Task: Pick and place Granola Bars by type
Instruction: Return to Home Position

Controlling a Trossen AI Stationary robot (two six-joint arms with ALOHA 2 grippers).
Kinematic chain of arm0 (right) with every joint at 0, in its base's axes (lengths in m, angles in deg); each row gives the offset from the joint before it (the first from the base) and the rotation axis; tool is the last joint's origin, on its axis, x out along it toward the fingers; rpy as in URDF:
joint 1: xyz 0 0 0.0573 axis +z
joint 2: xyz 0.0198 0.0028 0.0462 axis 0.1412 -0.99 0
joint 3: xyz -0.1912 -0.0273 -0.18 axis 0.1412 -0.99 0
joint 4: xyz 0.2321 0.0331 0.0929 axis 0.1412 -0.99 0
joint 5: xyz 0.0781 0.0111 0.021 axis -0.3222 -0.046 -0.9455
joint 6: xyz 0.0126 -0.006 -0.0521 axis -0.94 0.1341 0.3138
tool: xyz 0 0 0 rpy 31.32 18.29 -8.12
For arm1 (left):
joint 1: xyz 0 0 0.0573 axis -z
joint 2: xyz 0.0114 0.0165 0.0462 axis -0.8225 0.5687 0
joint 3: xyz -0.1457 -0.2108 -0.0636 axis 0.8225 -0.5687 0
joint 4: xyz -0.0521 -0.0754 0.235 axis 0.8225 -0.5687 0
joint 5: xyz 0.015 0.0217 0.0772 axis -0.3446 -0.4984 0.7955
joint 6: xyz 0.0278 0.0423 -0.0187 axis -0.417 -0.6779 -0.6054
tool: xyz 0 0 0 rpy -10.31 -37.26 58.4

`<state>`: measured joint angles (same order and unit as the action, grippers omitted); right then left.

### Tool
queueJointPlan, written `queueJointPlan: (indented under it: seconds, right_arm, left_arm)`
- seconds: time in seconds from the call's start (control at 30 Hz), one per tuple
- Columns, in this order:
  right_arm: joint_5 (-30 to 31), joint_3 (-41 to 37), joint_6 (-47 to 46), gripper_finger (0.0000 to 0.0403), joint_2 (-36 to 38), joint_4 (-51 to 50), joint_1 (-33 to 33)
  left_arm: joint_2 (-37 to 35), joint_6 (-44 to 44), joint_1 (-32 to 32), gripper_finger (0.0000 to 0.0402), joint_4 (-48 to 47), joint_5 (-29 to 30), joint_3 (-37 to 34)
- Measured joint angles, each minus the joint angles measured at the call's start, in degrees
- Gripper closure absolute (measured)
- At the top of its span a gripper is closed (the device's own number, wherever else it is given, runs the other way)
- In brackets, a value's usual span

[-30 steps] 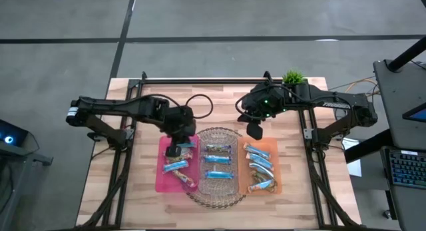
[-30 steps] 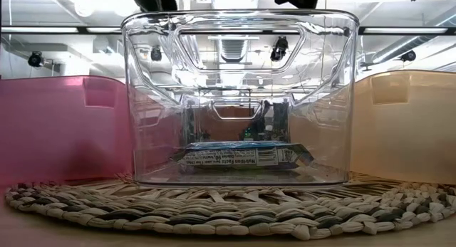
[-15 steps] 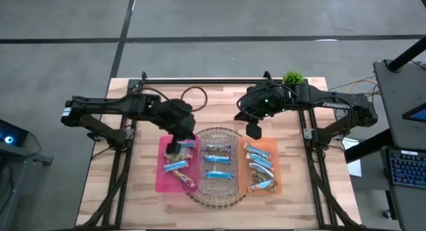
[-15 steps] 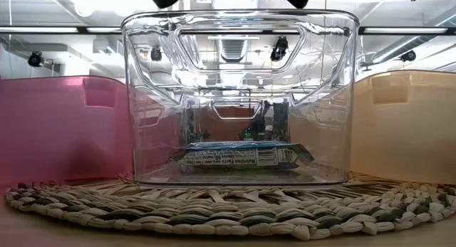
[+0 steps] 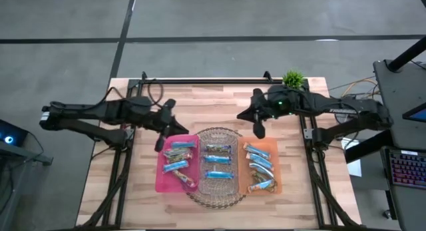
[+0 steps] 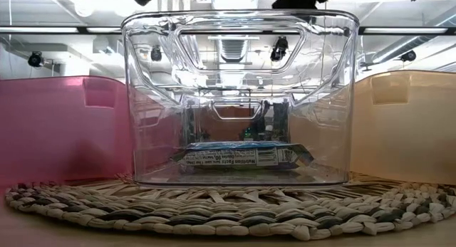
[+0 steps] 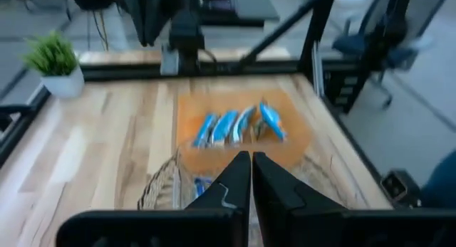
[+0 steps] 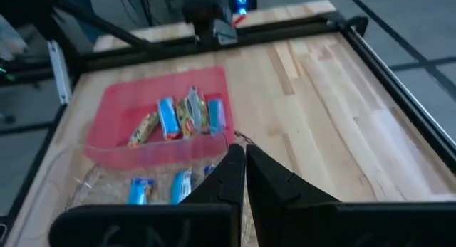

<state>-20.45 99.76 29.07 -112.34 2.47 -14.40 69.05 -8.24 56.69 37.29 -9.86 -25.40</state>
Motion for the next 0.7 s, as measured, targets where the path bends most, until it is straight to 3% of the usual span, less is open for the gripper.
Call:
queueJointPlan:
  seconds: [0.13, 0.4, 0.7]
  right_arm:
    - [-3.44, -6.75, -1.77, 0.0394, 5.48, 5.12, -1.27]
    - [-3.99, -18.03, -2.01, 0.0394, 17.47, 9.93, -3.13]
    - [-4.66, -28.41, -1.27, 0.0394, 27.76, 21.29, -3.53]
  left_arm:
    - [-6.64, 3.0, -0.27, 0.0401, 7.02, 1.94, -8.26]
    - [-18.25, 4.56, -0.29, 0.0401, 9.59, 7.37, -17.98]
    - [-29.95, -1.34, -0.31, 0.0401, 14.77, 5.21, -28.5]
